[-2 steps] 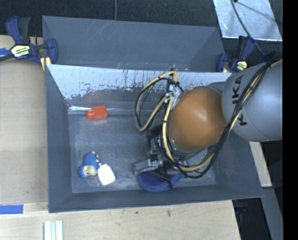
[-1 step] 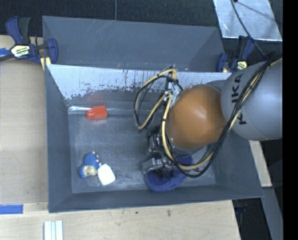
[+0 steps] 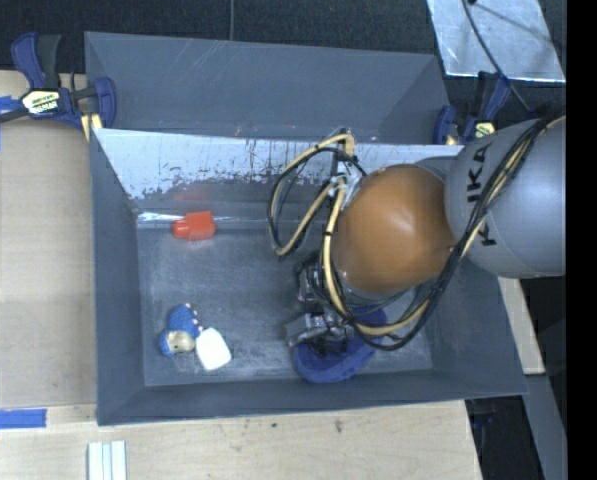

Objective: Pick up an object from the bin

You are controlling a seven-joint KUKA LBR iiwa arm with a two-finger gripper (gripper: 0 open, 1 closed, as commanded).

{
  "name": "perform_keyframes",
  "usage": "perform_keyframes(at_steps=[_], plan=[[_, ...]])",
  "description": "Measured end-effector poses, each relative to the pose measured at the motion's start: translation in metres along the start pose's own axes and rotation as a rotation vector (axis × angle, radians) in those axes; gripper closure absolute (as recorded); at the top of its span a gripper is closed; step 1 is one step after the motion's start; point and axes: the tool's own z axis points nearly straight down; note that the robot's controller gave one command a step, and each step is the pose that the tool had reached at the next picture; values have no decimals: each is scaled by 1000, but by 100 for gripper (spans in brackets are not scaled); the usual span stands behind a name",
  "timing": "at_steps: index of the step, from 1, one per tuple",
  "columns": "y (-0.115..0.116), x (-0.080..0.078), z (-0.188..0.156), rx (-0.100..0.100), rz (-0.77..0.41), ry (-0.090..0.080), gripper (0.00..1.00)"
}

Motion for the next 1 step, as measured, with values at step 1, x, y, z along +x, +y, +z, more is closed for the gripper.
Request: perform_keyframes(at_steps=[1], plan=[[-3, -1, -106, 1, 2, 3, 100]])
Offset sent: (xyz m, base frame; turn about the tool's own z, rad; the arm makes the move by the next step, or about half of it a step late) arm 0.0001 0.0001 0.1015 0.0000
